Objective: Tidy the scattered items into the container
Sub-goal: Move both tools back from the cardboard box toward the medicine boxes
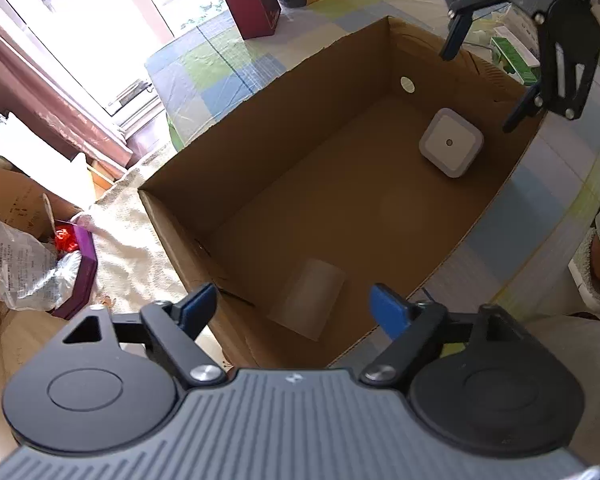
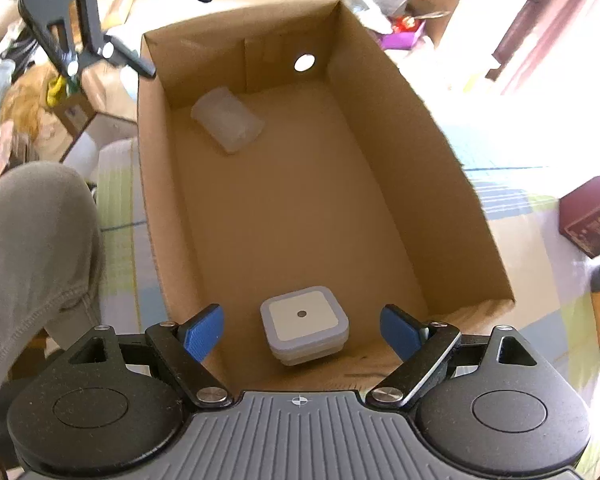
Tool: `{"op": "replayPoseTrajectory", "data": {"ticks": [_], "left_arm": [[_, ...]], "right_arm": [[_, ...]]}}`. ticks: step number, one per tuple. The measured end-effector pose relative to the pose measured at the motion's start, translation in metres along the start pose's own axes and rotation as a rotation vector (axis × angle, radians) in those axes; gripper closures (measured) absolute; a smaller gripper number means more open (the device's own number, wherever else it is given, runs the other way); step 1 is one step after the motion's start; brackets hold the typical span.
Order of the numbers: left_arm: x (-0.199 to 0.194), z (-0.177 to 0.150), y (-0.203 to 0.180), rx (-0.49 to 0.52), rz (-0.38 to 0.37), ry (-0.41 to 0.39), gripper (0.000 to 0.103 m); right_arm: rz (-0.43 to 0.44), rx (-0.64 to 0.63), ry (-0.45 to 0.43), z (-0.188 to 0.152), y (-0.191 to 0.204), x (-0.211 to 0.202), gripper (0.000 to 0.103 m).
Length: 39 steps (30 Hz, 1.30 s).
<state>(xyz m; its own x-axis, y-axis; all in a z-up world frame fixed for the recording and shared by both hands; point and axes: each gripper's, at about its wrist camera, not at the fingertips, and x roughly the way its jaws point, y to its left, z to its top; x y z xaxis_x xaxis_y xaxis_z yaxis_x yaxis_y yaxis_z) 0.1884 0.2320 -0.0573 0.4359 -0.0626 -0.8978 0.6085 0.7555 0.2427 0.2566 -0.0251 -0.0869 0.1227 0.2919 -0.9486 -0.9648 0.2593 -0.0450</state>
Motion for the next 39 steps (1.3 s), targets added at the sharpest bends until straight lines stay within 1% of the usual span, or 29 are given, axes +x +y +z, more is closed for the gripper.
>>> {"op": "replayPoseTrajectory", "data": {"ticks": [3,5,6,7,8,9,13,17,21,33,39], "left_arm": [[-0.008,0.002,-0.008,0.001,0.018,0.001,0.016],[-0.014,0.003,-0.012,-0.003,0.029,0.000,0.016],[-0.017,0.004,-0.014,-0.006,0.035,-0.001,0.015],[-0.020,0.004,-0.017,-0.008,0.039,-0.002,0.015],[-0.023,0.004,-0.020,-0.010,0.042,-0.002,0.015],[-0.025,0.004,-0.022,-0.010,0.045,-0.002,0.015],[-0.038,0.003,-0.035,-0.014,0.069,0.000,0.015],[-0.050,0.000,-0.048,-0.025,0.081,0.000,0.014],[-0.059,-0.002,-0.060,-0.036,0.094,0.005,0.012],[-0.085,-0.003,-0.088,-0.069,0.104,0.007,0.012],[-0.093,-0.002,-0.105,-0.108,0.105,0.013,0.012]], "right_arm": [[-0.012,0.032,-0.036,0.000,0.009,-0.021,0.012],[-0.024,0.059,-0.062,-0.002,0.010,-0.036,0.012],[-0.032,0.073,-0.075,-0.005,0.011,-0.043,0.010],[-0.039,0.087,-0.089,-0.009,0.012,-0.050,0.000],[-0.051,0.096,-0.108,-0.005,0.027,-0.047,0.000],[-0.060,0.105,-0.120,-0.006,0.033,-0.050,0.000],[-0.088,0.170,-0.149,-0.016,0.041,-0.067,0.000],[-0.127,0.205,-0.168,-0.023,0.053,-0.075,0.000],[-0.148,0.252,-0.188,-0.034,0.059,-0.088,0.000],[-0.186,0.328,-0.248,-0.061,0.077,-0.124,0.000],[-0.191,0.365,-0.264,-0.078,0.087,-0.135,0.000]]}}
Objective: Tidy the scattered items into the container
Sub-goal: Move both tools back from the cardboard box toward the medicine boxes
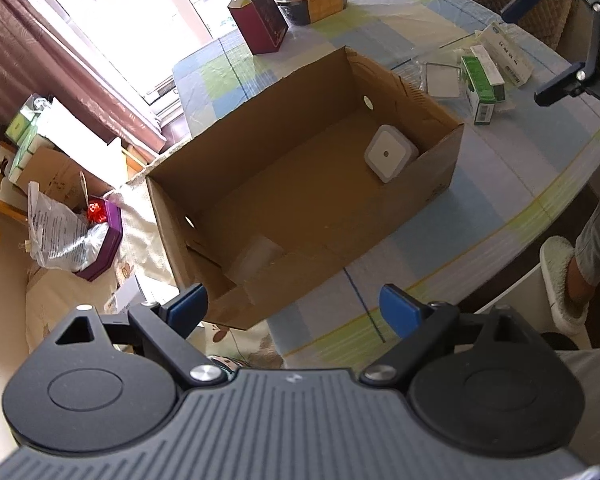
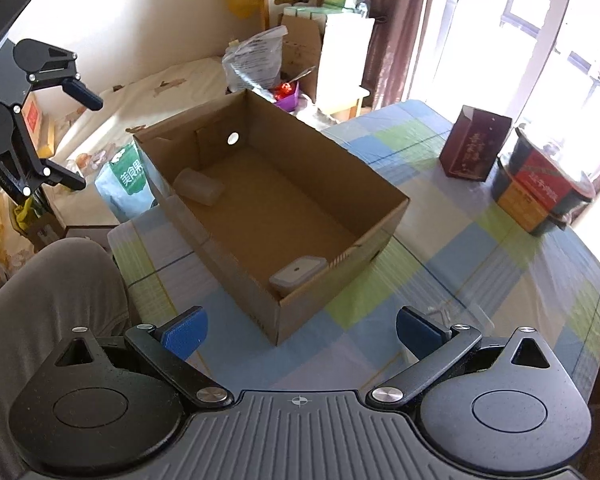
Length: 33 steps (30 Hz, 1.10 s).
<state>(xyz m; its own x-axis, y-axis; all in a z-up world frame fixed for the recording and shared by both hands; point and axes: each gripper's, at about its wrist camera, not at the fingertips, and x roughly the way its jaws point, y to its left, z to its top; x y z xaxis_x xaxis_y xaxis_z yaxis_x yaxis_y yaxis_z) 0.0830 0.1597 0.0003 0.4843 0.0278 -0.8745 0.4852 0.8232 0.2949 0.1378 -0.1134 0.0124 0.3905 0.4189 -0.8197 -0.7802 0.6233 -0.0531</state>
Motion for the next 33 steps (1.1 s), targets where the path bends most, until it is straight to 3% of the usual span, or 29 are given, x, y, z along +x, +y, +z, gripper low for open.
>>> {"op": "replayPoseTrajectory", "data": {"ticks": [11,22,33], "left_arm": [[-0.015,0.013,-0.040,-0.077,-0.028,-0.015,0.012],[-0.022,0.029,-0.081,-0.100,-0.064,-0.061,0.012],[-0.013,0.054,-0.128,-0.118,-0.155,-0.126,0.012]], "right_arm": [[-0.013,0.112,-0.040,-0.033,-0.009,-0.034,0.000],[-0.083,0.236,-0.056,-0.067,-0.028,-0.065,0.000],[-0.161,0.361,-0.056,-0.108,-0.046,-0.093,0.000]]}}
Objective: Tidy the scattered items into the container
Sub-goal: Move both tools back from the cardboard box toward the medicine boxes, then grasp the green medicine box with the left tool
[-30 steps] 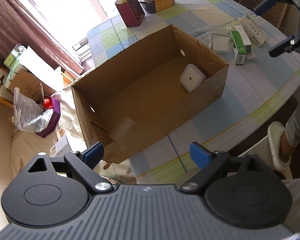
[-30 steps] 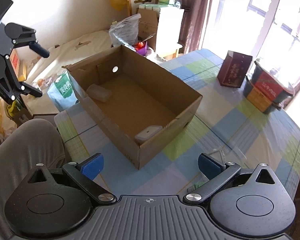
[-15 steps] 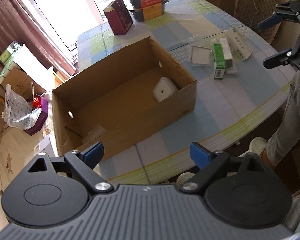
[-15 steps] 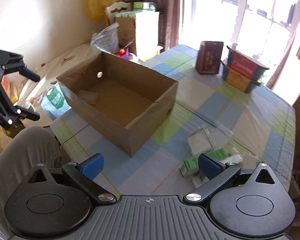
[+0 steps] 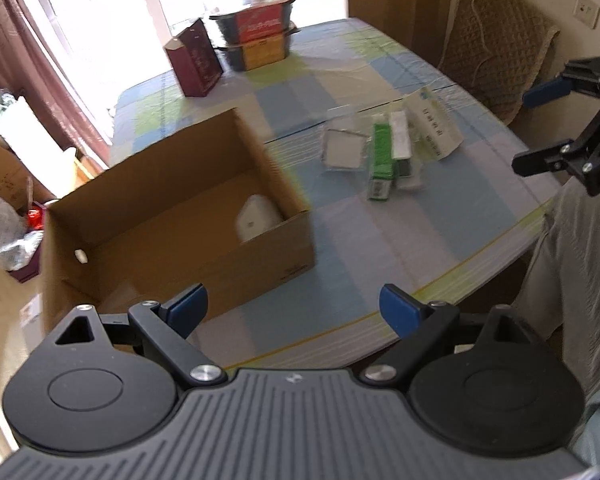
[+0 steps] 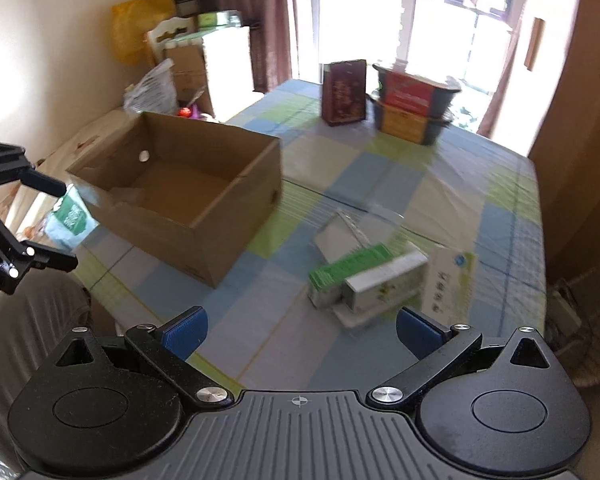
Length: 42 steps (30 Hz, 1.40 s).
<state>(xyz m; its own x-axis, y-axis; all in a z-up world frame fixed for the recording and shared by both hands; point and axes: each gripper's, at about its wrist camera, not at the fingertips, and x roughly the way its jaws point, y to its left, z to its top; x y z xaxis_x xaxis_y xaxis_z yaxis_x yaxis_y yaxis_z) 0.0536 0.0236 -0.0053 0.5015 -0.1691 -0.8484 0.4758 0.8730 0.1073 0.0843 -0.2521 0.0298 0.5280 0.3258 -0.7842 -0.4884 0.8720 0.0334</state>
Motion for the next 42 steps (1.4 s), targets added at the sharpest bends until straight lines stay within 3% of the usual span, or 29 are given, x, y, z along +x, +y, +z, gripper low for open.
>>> {"op": "replayPoseTrajectory", "data": {"ticks": [19,24,33,38,42], "left_arm": [[0.064,0.042,-0.057,0.065,-0.125,-0.032,0.013],[0.089,0.055,-0.068,0.090,-0.140,-0.029,0.021],[0.147,0.090,-0.084,0.167,-0.154,0.041,0.030],[0.180,0.107,-0.092,0.202,-0.144,0.092,0.040],[0.201,0.118,-0.100,0.221,-0.141,0.119,0.042]], "right_arm": [[-0.090,0.211,0.043,-0.035,-0.075,0.008,0.000],[-0.116,0.266,0.050,-0.042,-0.095,0.019,0.000],[-0.166,0.405,0.056,-0.046,-0.139,0.055,0.000],[-0.168,0.459,0.076,-0.047,-0.160,0.080,0.000],[-0.175,0.475,0.094,-0.050,-0.173,0.098,0.000]]}}
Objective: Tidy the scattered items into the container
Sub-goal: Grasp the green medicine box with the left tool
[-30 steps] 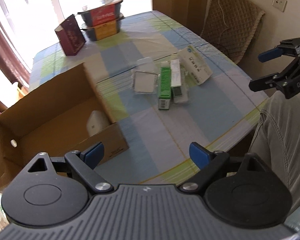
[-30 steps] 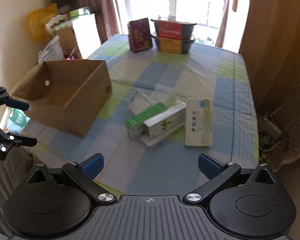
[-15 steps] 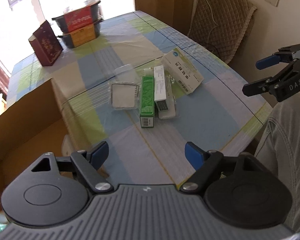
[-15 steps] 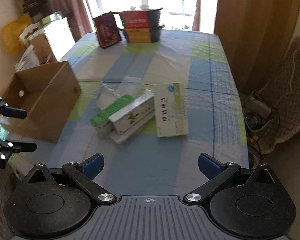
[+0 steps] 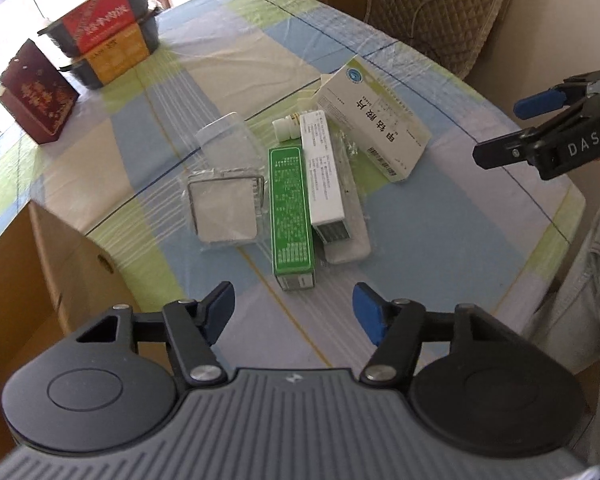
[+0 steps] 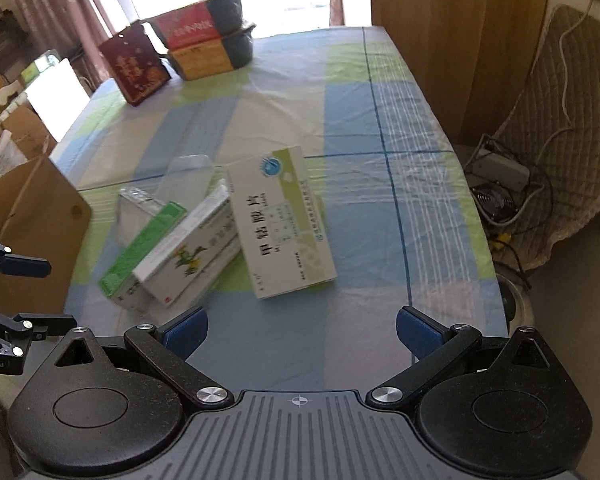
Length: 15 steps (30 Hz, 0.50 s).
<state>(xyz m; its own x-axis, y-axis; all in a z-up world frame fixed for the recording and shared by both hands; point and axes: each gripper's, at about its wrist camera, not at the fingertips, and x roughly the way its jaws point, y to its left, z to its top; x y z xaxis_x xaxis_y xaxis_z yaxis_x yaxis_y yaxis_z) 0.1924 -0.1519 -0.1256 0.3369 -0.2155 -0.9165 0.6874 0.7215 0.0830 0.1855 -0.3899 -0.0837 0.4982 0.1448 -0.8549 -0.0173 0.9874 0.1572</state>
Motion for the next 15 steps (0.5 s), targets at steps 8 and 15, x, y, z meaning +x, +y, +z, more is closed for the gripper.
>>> {"op": "replayPoseTrajectory", "data": {"ticks": [8,15], "left_arm": [[0.042,0.023,-0.003,0.028,-0.007,0.062,0.048],[0.071,0.026,0.000,-0.017,-0.010,0.091,0.077]], "right_arm": [[0.004,0.073,0.023,-0.001,-0.018,0.020,0.000],[0.007,0.092,0.024,-0.002,-0.021,0.020,0.000]]}}
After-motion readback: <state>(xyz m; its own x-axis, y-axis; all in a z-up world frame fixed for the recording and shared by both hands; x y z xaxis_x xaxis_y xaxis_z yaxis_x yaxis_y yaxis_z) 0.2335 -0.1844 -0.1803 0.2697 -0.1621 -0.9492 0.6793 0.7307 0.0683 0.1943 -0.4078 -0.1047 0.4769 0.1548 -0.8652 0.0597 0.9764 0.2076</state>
